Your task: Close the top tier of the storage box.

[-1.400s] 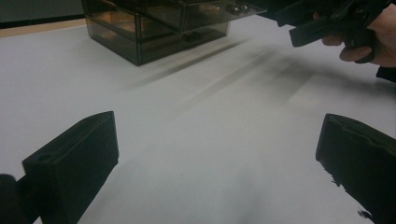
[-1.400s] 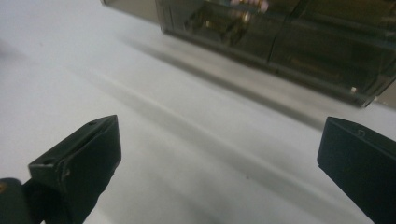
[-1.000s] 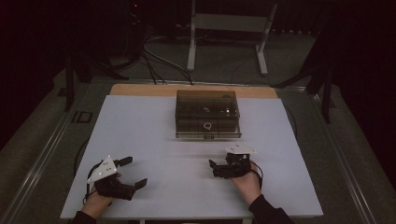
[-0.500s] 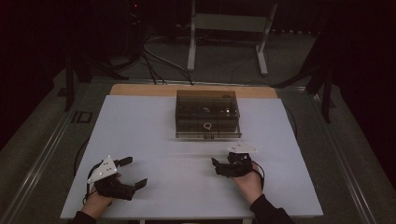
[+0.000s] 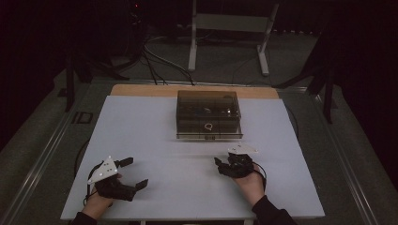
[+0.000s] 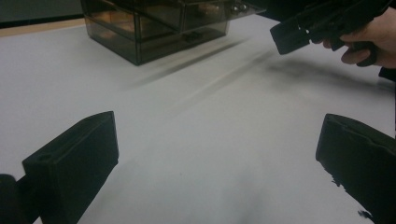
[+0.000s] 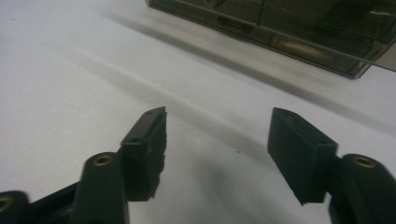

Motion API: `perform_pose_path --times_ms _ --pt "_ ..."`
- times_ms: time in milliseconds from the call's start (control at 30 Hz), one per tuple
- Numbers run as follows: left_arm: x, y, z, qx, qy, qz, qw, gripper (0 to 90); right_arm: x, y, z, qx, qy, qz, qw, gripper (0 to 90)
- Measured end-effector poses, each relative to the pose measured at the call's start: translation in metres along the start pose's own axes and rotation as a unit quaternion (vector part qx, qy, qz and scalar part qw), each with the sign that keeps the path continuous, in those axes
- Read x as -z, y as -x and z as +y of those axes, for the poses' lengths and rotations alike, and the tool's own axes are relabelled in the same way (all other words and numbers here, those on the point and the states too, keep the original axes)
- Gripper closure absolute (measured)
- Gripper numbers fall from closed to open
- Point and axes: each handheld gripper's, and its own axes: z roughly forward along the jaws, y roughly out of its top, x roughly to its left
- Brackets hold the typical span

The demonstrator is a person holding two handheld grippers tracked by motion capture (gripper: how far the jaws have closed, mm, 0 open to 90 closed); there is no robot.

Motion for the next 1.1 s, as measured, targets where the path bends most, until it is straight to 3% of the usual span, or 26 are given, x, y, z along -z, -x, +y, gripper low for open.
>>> perform_pose_path --times_ms 267,300,633,900,1100 --pt "0.000 0.000 0.001 0.002 0.003 0.000 1.0000 0.0 -0.001 0.001 0.001 0.005 -0.005 -0.002 1.0000 60.4" --pt "0.000 0.000 0.000 0.001 0.002 0.000 1.0000 0.0 -0.001 0.001 0.002 0.009 -0.005 -0.004 0.9999 66.2" --pt "0.000 0.000 0.001 0.002 0.002 0.000 1.0000 0.0 0.005 0.003 0.007 0.006 0.009 -0.001 0.9999 89.6" --pt "0.000 0.000 0.000 0.000 -0.002 0.002 1.0000 0.0 0.006 0.002 0.014 0.024 0.014 0.000 0.9996 89.9" --pt "0.000 0.000 0.000 0.000 -0.001 0.002 1.0000 0.0 0.007 0.005 0.018 0.022 0.016 -0.003 0.9996 90.0"
